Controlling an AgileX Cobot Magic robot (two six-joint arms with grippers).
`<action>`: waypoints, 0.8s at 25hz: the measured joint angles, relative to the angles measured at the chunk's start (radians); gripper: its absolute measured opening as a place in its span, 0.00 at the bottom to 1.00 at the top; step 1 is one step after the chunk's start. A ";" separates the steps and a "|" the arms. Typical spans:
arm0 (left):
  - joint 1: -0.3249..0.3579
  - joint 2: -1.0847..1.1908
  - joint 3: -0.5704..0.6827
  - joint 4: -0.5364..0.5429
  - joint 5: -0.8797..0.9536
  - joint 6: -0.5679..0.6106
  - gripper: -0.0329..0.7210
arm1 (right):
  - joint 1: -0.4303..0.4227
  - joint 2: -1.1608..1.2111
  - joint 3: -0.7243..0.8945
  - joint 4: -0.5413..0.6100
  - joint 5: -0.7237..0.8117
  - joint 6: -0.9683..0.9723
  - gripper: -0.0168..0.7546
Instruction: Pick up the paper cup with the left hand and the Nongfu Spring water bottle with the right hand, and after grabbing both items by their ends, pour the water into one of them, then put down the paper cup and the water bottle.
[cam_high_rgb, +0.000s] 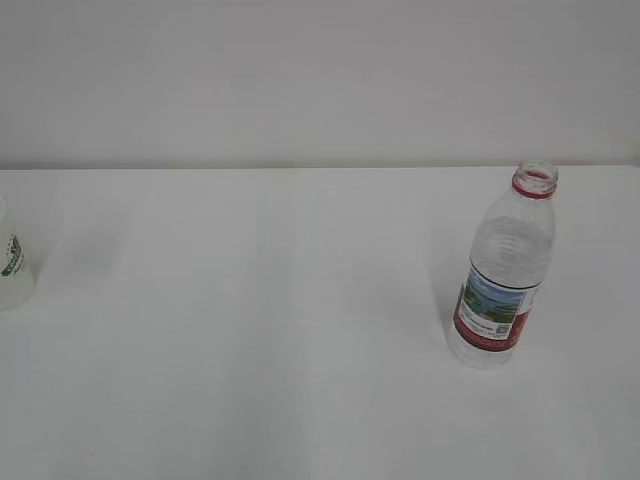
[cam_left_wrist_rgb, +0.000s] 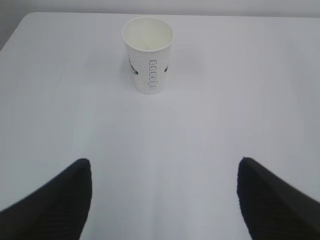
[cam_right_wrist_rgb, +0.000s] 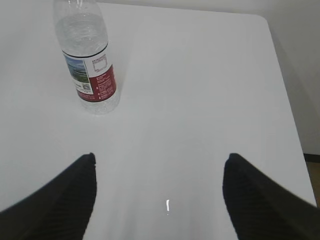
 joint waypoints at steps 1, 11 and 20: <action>0.000 0.000 0.000 0.000 0.000 0.000 0.95 | 0.000 0.000 0.000 0.000 0.000 0.000 0.79; 0.000 0.000 0.000 0.000 0.000 0.000 0.93 | 0.000 0.000 0.000 0.000 0.000 0.000 0.79; 0.000 0.000 0.000 0.000 0.000 0.000 0.88 | 0.000 0.000 0.000 0.000 0.000 0.000 0.79</action>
